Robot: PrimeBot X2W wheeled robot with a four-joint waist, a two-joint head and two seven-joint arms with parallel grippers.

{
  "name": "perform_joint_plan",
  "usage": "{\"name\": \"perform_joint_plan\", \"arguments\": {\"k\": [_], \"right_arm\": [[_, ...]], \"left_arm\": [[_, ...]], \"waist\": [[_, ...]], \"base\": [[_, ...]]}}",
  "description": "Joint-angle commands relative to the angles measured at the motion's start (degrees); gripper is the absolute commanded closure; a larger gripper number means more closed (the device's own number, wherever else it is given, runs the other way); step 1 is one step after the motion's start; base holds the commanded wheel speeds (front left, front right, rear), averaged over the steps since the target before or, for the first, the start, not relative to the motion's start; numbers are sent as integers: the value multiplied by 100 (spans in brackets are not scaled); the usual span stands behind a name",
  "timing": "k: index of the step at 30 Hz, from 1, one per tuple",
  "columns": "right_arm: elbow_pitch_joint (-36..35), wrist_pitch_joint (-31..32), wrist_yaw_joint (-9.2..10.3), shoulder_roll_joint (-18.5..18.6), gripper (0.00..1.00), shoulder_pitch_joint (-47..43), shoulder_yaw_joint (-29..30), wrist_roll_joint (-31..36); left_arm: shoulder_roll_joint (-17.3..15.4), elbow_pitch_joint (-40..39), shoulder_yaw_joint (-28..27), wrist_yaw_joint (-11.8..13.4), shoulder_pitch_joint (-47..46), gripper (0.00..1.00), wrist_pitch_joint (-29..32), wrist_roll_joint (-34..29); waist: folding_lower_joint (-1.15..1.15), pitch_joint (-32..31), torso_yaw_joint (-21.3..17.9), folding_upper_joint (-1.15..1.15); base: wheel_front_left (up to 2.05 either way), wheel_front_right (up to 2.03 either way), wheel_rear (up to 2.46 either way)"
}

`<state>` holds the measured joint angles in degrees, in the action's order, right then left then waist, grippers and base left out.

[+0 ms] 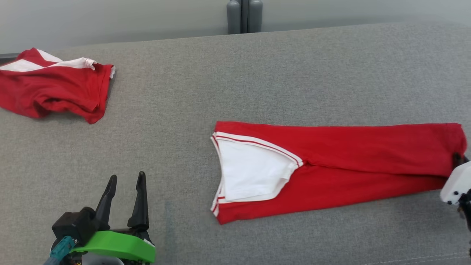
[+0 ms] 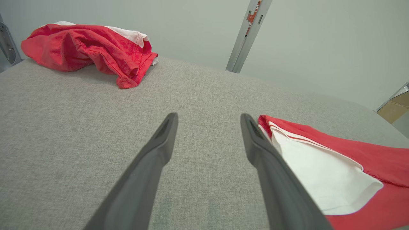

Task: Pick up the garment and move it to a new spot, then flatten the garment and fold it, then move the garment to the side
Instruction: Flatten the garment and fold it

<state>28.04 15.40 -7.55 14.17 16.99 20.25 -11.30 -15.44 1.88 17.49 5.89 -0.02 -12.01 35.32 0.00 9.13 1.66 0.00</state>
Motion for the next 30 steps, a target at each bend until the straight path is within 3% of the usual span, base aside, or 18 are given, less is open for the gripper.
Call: {"name": "perform_joint_plan", "arguments": {"k": [1,4,8,22,30], "right_arm": [[-86,-2,12,96,100,-31,123,42],[-255,-27,11,125,100,-49,237,19],[-637,5,10,-35,100,-53,-48,-208],[-2949,583,8,-649,100,-505,-1947,-1319],[-2921,619,7,-875,100,-293,-3129,-1708]], "left_arm": [[-55,-18,-7,25,-63,0,0,-13],[-55,-25,-1,29,-44,0,1,0],[-58,-19,23,27,-56,0,15,4],[-21,69,119,-3,-144,0,30,37],[34,108,195,-34,-243,0,14,32]], "waist": [[0,-29,-75,0],[0,-33,-158,0],[0,-51,-266,0],[0,-103,-138,0],[0,-52,120,0]], "base": [[0,0,0],[0,0,0],[0,0,0],[0,0,0],[0,0,0]]}}
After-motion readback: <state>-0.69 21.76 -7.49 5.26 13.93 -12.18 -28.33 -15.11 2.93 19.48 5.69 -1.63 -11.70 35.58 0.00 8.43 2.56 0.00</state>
